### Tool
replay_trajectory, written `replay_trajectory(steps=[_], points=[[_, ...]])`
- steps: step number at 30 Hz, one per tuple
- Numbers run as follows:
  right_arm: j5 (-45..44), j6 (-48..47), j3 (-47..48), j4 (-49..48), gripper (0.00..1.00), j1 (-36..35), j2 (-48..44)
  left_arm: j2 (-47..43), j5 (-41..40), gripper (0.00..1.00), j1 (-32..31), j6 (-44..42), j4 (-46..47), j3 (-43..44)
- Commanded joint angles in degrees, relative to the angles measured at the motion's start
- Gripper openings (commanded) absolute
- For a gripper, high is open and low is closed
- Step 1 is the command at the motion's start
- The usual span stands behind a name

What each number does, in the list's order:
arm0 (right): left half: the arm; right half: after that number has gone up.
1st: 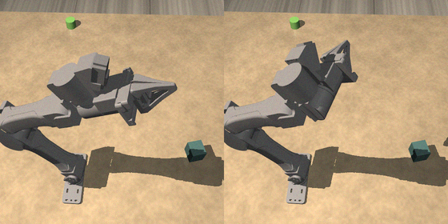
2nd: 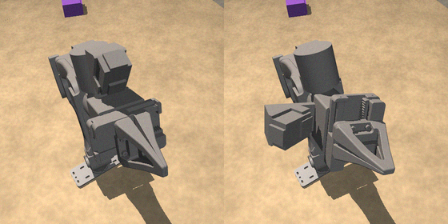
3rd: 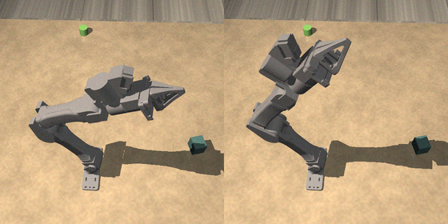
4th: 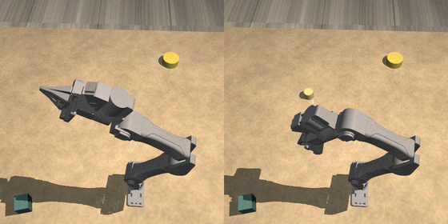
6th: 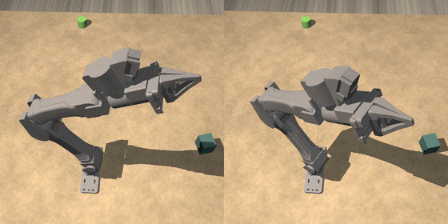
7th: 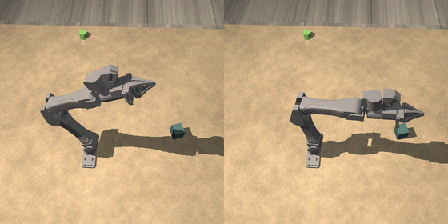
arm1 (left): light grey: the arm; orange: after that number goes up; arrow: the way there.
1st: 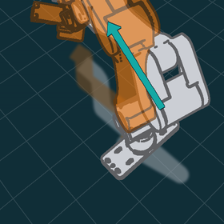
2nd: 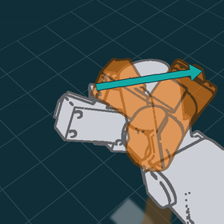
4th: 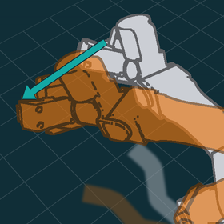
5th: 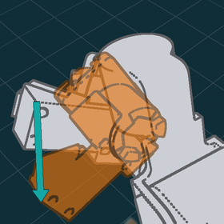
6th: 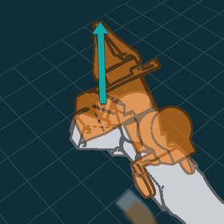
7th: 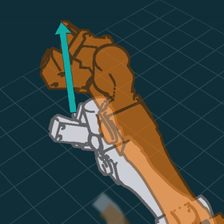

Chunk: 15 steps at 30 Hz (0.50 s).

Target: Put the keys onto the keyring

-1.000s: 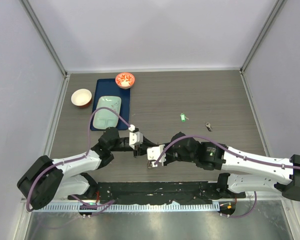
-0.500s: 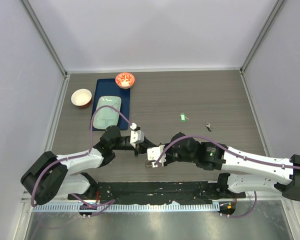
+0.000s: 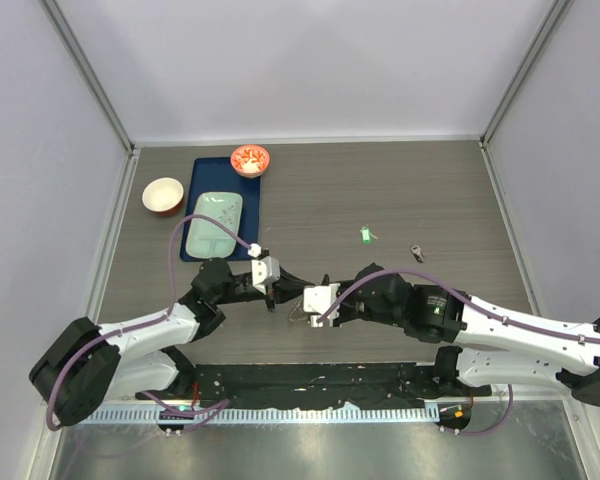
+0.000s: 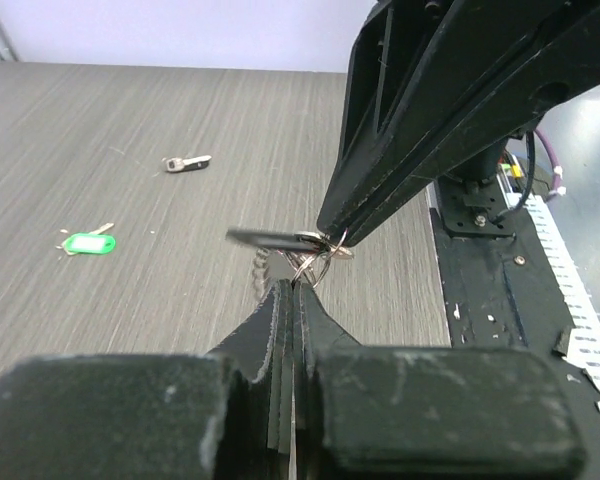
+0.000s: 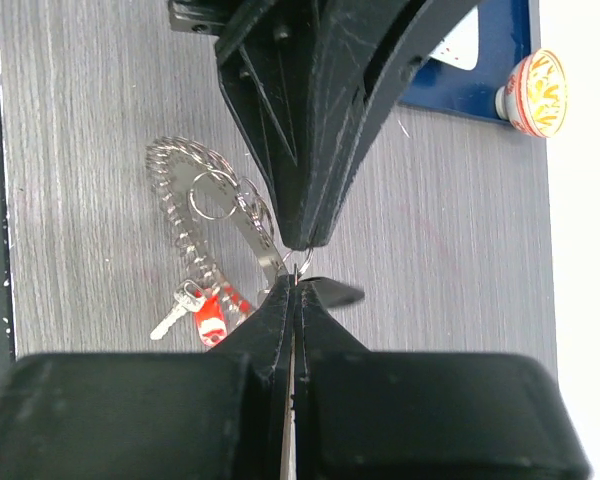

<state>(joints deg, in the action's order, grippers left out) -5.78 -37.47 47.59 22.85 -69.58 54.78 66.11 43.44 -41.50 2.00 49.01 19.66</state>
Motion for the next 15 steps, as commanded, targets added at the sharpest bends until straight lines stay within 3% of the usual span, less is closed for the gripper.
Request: replay_trajectory(steps=[1,9,15], points=[[-2.13,1.79,0.57,-0.09,0.01,-0.12,-2.05,-4.13,-8.45,0.00,0.10,3.00,1.08,-1.82],[-0.63,1.88,0.57,0.09,0.01,-0.12,-0.47,-9.50,-16.19,0.00,0.01,6.79,-0.85,-2.43],[-0.72,1.62,-0.04,-1.76,0.01,-0.12,-0.38,-9.77,-14.97,0.00,0.10,7.06,-2.52,-2.17]])
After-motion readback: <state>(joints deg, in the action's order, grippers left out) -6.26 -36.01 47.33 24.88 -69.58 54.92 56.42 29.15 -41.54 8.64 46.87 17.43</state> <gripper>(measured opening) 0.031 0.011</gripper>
